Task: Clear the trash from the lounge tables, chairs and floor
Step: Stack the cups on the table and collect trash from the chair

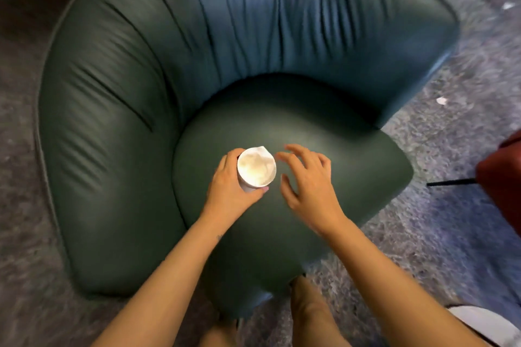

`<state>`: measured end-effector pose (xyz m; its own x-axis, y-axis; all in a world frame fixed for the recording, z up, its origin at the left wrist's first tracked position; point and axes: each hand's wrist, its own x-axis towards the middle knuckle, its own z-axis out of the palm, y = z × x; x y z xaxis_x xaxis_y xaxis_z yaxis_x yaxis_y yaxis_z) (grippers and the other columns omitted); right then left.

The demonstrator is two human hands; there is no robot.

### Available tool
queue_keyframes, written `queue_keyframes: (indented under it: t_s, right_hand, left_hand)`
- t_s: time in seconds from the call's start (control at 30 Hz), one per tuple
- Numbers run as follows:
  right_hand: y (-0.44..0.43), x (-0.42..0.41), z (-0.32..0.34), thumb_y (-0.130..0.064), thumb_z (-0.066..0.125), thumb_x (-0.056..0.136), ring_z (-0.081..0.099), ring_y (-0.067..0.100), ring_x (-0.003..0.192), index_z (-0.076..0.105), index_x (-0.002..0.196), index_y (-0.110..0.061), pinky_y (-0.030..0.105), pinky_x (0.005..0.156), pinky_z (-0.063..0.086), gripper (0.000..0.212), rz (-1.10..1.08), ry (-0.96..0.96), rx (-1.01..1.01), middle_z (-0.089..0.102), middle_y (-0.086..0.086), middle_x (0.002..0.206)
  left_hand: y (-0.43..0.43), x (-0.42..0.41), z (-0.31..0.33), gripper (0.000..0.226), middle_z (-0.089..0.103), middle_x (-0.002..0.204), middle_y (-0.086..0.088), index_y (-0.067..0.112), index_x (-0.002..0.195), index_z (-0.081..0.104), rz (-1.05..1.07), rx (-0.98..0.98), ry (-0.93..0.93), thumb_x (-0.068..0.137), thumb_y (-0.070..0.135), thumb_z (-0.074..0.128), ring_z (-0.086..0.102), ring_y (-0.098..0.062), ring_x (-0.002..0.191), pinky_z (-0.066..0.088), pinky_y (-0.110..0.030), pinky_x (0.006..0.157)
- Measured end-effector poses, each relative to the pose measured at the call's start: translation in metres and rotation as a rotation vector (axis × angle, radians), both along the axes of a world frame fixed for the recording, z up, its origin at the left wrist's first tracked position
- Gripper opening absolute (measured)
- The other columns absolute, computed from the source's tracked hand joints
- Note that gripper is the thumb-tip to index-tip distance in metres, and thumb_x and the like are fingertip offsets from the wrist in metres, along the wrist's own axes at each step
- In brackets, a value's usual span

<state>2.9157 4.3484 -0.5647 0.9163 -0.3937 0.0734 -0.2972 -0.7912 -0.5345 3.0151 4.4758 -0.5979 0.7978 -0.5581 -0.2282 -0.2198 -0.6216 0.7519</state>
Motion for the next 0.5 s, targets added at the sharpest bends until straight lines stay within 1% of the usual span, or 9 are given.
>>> queue_keyframes:
  t_s: [0.1, 0.13, 0.2, 0.27, 0.33, 0.4, 0.5]
  right_hand:
    - [-0.01, -0.007, 0.044, -0.013, 0.054, 0.079, 0.053, 0.025, 0.114, 0.06, 0.115, -0.009, 0.038, 0.094, 0.029, 0.037, -0.185, -0.072, -0.017, 0.055, 0.011, 0.122]
    - [-0.013, -0.012, 0.059, -0.014, 0.053, 0.08, 0.052, 0.024, 0.115, 0.059, 0.117, -0.01, 0.035, 0.094, 0.027, 0.037, -0.247, -0.093, -0.02, 0.055, 0.01, 0.124]
    - [-0.017, -0.026, 0.09, -0.014, 0.056, 0.08, 0.052, 0.024, 0.114, 0.058, 0.119, -0.011, 0.031, 0.092, 0.025, 0.038, -0.372, -0.141, -0.046, 0.054, 0.008, 0.124]
    - [-0.022, -0.044, 0.12, -0.014, 0.058, 0.081, 0.052, 0.023, 0.113, 0.057, 0.12, -0.012, 0.025, 0.088, 0.023, 0.039, -0.478, -0.182, -0.087, 0.055, 0.006, 0.124]
    - [-0.029, -0.067, 0.15, -0.017, 0.057, 0.082, 0.051, 0.022, 0.115, 0.056, 0.121, -0.013, 0.023, 0.087, 0.021, 0.039, -0.569, -0.198, -0.123, 0.056, 0.004, 0.126]
    - [-0.038, -0.096, 0.179, -0.024, 0.053, 0.083, 0.051, 0.023, 0.116, 0.055, 0.123, -0.013, 0.024, 0.087, 0.022, 0.042, -0.655, -0.203, -0.157, 0.056, 0.003, 0.127]
    - [-0.053, -0.149, 0.218, -0.031, 0.047, 0.082, 0.051, 0.024, 0.117, 0.054, 0.125, -0.014, 0.031, 0.092, 0.026, 0.046, -0.789, -0.223, -0.191, 0.056, 0.003, 0.127]
  left_hand:
    - [-0.017, 0.01, 0.05, 0.069, 0.049, 0.111, 0.011, 0.026, 0.115, 0.047, -0.144, -0.077, -0.06, 0.058, 0.03, 0.086, 0.045, -0.004, 0.099, 0.031, -0.014, 0.075]
    - [-0.021, 0.012, 0.068, 0.069, 0.048, 0.11, 0.014, 0.028, 0.115, 0.046, -0.187, -0.098, -0.08, 0.058, 0.031, 0.085, 0.042, 0.0, 0.096, 0.031, -0.014, 0.073]
    - [-0.032, 0.012, 0.104, 0.067, 0.048, 0.11, 0.013, 0.028, 0.115, 0.046, -0.28, -0.14, -0.12, 0.06, 0.032, 0.084, 0.042, 0.003, 0.094, 0.031, -0.016, 0.072]
    - [-0.044, 0.008, 0.138, 0.065, 0.05, 0.111, 0.01, 0.026, 0.115, 0.048, -0.369, -0.18, -0.162, 0.061, 0.031, 0.083, 0.045, -0.001, 0.098, 0.031, -0.016, 0.072]
    - [-0.058, -0.003, 0.172, 0.063, 0.052, 0.111, 0.008, 0.024, 0.114, 0.048, -0.461, -0.221, -0.196, 0.062, 0.03, 0.083, 0.047, -0.007, 0.103, 0.032, -0.017, 0.076]
    - [-0.074, -0.019, 0.205, 0.063, 0.052, 0.112, 0.007, 0.024, 0.115, 0.048, -0.547, -0.246, -0.229, 0.063, 0.031, 0.083, 0.047, -0.01, 0.106, 0.034, -0.021, 0.08]
    - [-0.101, -0.05, 0.25, 0.064, 0.054, 0.114, 0.004, 0.021, 0.116, 0.049, -0.656, -0.3, -0.271, 0.063, 0.029, 0.084, 0.048, -0.014, 0.107, 0.037, -0.024, 0.085]
